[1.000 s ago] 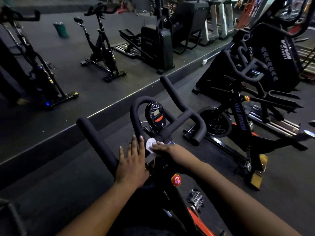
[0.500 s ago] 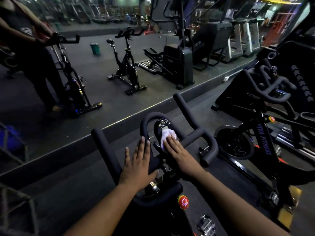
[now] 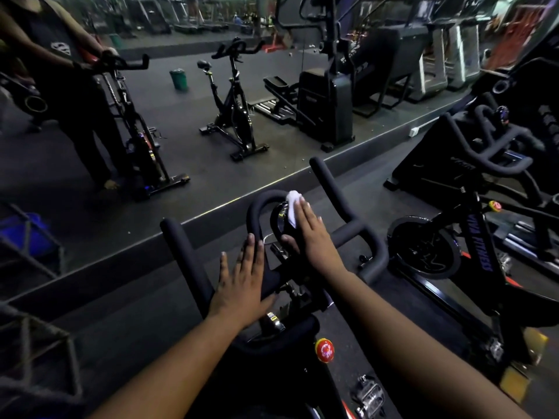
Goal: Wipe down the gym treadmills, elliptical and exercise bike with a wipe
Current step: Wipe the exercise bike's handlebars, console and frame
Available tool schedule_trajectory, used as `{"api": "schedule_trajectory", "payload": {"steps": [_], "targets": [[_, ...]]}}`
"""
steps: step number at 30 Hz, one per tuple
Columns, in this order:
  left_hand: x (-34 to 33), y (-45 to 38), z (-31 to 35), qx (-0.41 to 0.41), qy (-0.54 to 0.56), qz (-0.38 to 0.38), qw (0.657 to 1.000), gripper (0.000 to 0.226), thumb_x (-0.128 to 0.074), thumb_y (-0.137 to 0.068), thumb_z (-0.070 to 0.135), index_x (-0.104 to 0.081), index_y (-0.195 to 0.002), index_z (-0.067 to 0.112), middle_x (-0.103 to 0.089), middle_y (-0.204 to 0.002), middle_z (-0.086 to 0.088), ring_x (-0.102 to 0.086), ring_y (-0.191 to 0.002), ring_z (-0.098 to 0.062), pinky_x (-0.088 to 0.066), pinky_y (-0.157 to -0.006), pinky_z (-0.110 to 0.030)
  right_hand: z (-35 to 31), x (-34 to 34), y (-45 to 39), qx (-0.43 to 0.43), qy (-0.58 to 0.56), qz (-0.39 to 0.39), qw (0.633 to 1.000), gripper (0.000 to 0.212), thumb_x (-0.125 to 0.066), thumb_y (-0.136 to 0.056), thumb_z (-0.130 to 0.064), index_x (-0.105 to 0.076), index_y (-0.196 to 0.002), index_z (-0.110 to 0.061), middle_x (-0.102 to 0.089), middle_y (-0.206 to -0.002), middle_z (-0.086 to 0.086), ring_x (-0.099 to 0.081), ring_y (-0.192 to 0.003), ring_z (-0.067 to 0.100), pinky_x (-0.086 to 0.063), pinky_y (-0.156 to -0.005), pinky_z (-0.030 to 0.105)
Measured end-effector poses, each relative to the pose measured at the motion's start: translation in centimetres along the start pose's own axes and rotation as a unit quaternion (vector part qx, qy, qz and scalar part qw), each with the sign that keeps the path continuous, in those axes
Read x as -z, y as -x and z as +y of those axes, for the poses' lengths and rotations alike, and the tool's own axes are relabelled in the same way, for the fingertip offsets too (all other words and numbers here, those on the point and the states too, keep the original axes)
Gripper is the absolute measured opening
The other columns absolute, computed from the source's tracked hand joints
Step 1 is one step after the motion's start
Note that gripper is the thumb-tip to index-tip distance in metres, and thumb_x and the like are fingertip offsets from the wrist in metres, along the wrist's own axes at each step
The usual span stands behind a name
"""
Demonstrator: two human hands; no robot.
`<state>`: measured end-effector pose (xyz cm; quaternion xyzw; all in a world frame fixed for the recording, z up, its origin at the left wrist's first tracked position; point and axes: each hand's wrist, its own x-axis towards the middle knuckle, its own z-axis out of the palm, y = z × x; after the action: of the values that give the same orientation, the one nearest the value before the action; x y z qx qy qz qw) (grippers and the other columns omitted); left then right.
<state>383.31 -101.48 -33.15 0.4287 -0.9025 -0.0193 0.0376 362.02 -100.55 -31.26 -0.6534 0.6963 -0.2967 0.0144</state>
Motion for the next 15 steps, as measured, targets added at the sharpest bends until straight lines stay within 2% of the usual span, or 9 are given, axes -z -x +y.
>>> {"api": "schedule_trajectory", "payload": {"steps": [2, 4, 7, 9, 11, 13, 15], "targets": [[-0.2, 0.0, -0.1, -0.001, 0.008, 0.000, 1.000, 0.122, -0.048, -0.088, 0.074, 0.038, -0.150, 0.013, 0.053, -0.151, -0.006, 0.030, -0.146, -0.017, 0.014, -0.121, -0.058, 0.0, -0.7, 1.5, -0.022, -0.038, -0.003, 0.999, 0.091, -0.042, -0.093, -0.062, -0.007, -0.161, -0.013, -0.005, -0.170, 0.007, -0.008, -0.156, 0.021, -0.011, -0.122, 0.047], [-0.4, -0.2, -0.2, -0.003, 0.005, 0.011, 1.000, 0.124, -0.051, -0.087, 0.072, 0.039, -0.149, 0.014, 0.052, -0.153, -0.006, 0.027, -0.148, -0.017, 0.013, -0.122, -0.059, -0.1, -1.5, 3.2, -0.009, 0.006, -0.004, 1.000, 0.092, -0.040, -0.092, -0.064, -0.009, -0.161, -0.012, -0.007, -0.169, 0.010, -0.004, -0.156, 0.020, -0.013, -0.122, 0.050], [-0.6, -0.3, -0.3, -0.001, -0.002, 0.012, 1.000, 0.126, -0.054, -0.086, 0.068, 0.042, -0.147, 0.015, 0.050, -0.154, -0.008, 0.018, -0.155, -0.021, 0.009, -0.122, -0.060, -0.7, -1.8, 4.3, 0.132, 0.144, 0.035, 0.980, 0.079, -0.037, -0.096, -0.060, -0.029, -0.157, -0.011, -0.028, -0.164, 0.013, -0.023, -0.152, 0.027, -0.032, -0.116, 0.061], [-0.5, -0.3, -0.1, 0.003, -0.010, -0.002, 1.000, 0.127, -0.053, -0.087, 0.068, 0.049, -0.141, 0.014, 0.053, -0.151, -0.010, 0.014, -0.157, -0.024, 0.009, -0.123, -0.060, -1.3, -1.0, 2.9, 0.193, 0.186, 0.049, 0.962, 0.071, -0.031, -0.100, -0.056, -0.038, -0.155, -0.012, -0.032, -0.163, 0.011, -0.031, -0.150, 0.027, -0.033, -0.114, 0.063], [-0.2, -0.2, 0.0, 0.004, -0.010, -0.011, 1.000, 0.128, -0.052, -0.088, 0.069, 0.051, -0.139, 0.013, 0.056, -0.147, -0.011, 0.012, -0.157, -0.026, 0.010, -0.123, -0.060, -1.8, 0.1, 0.7, 0.161, 0.186, 0.046, 0.968, 0.076, -0.032, -0.097, -0.060, -0.032, -0.157, -0.013, -0.028, -0.165, 0.007, -0.027, -0.152, 0.024, -0.027, -0.117, 0.063], [-0.2, -0.2, 0.0, -0.001, 0.000, 0.009, 1.000, 0.127, -0.052, -0.086, 0.071, 0.042, -0.147, 0.011, 0.054, -0.150, -0.011, 0.000, -0.158, -0.029, 0.008, -0.122, -0.061, -1.4, 0.9, -1.0, 0.078, 0.158, 0.023, 0.984, 0.090, -0.034, -0.091, -0.070, -0.020, -0.161, -0.015, -0.020, -0.168, 0.004, -0.017, -0.155, 0.021, -0.018, -0.121, 0.062], [-0.5, -0.2, -0.2, -0.005, 0.006, 0.033, 0.999, 0.125, -0.052, -0.085, 0.074, 0.029, -0.154, 0.009, 0.047, -0.156, -0.012, -0.012, -0.157, -0.030, 0.004, -0.122, -0.062, -0.5, 1.1, -1.4, -0.009, 0.093, -0.011, 0.996, 0.102, -0.036, -0.084, -0.079, -0.012, -0.162, -0.017, -0.020, -0.168, 0.003, -0.012, -0.156, 0.020, -0.013, -0.122, 0.061]]}}
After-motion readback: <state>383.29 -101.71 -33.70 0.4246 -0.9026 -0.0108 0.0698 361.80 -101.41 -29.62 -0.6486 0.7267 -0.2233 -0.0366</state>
